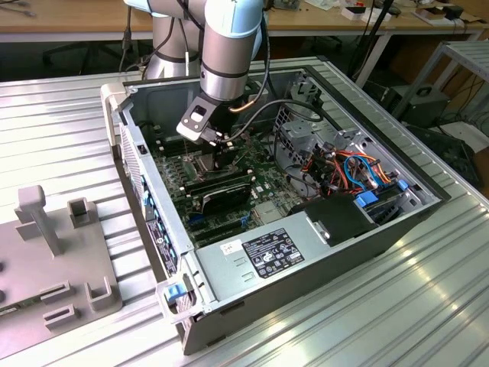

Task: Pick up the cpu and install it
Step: 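Place the cpu into insertion slot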

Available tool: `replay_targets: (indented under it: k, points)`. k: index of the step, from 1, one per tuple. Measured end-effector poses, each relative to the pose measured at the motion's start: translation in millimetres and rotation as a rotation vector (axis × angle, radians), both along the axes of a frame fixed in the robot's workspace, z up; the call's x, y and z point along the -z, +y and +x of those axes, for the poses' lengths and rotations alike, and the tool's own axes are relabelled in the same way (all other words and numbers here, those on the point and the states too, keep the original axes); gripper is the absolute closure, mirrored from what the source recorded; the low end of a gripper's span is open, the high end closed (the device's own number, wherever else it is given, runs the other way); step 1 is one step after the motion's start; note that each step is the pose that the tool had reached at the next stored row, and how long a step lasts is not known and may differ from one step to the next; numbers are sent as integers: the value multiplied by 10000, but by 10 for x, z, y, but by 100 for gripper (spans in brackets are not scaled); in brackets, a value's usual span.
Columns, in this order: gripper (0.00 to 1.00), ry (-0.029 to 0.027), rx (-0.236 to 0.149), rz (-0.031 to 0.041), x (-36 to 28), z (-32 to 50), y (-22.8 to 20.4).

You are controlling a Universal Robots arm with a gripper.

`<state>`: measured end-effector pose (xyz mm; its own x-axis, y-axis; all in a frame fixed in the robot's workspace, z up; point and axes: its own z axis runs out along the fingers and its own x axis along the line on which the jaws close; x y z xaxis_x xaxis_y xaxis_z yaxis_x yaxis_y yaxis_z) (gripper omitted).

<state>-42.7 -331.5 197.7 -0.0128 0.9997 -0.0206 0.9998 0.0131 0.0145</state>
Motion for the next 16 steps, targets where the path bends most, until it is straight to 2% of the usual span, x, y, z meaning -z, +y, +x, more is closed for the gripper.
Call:
replay_targets:
  k: [16]
  points:
    - [45, 0, 0, 0, 5, 0, 0]
